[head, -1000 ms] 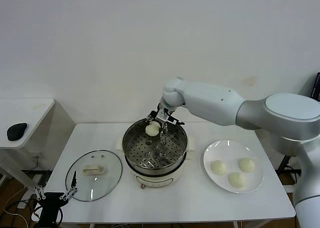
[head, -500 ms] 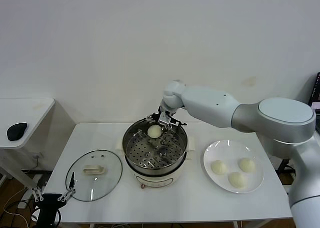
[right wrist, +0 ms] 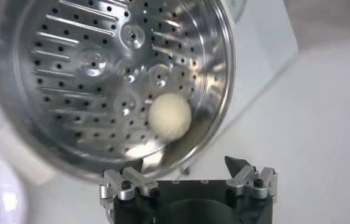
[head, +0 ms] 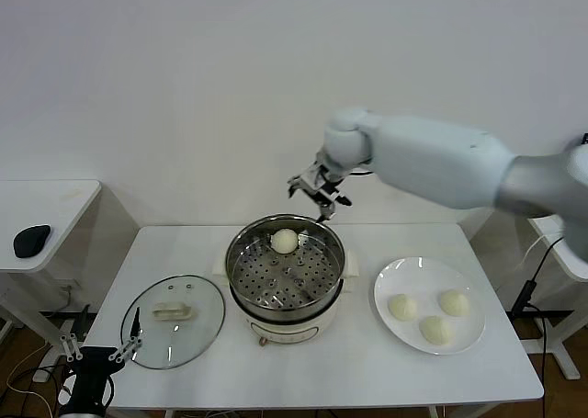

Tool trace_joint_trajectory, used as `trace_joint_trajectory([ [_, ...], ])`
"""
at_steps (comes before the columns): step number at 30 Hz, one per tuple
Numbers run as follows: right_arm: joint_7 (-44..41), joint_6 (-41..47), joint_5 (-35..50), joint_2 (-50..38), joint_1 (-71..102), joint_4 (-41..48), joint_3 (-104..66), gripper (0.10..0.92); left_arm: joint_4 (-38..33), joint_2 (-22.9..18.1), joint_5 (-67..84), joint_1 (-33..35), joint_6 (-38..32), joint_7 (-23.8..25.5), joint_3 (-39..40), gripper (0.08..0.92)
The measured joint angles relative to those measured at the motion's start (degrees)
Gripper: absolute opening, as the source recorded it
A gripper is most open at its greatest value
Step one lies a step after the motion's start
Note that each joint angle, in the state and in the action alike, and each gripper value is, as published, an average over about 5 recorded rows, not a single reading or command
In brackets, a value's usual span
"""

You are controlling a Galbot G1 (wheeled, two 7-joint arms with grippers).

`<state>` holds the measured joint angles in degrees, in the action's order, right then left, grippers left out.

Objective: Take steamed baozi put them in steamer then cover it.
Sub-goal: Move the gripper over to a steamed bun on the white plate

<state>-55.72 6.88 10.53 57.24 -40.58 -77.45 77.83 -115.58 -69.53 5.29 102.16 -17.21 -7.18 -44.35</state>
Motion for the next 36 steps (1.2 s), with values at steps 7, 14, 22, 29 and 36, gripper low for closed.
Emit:
trace_joint_trajectory([
  [7, -0.35, 7.15, 0.29, -12.29, 1.52, -7.98, -0.33, 0.823, 0.59, 0.57, -0.50, -0.76, 0.06, 0.08, 0.91, 0.823],
  [14, -0.66, 9.52, -1.70, -21.53, 6.52, -11.81, -1.59, 0.823, 1.31, 1.28, -0.53, -1.19, 0.01, 0.08, 1.20, 0.823],
  [22, -0.14, 10.02, -4.05, -26.51, 14.34, -13.03, -4.65, 0.823, 1.99, 1.32, -0.70, -2.04, -0.07, 0.14, 1.76, 0.823],
  [29, 0.62, 10.26, -6.06, -27.27, 22.39, -11.98, -9.26, 0.823, 2.26, 1.66, -0.71, -2.18, -0.02, 0.24, 1.52, 0.823],
  [36, 1.17, 9.84, -8.24, -26.29, 28.45, -9.69, -12.97, 0.823, 2.76, 1.52, -0.70, -1.91, -0.21, 0.25, 1.29, 0.823],
])
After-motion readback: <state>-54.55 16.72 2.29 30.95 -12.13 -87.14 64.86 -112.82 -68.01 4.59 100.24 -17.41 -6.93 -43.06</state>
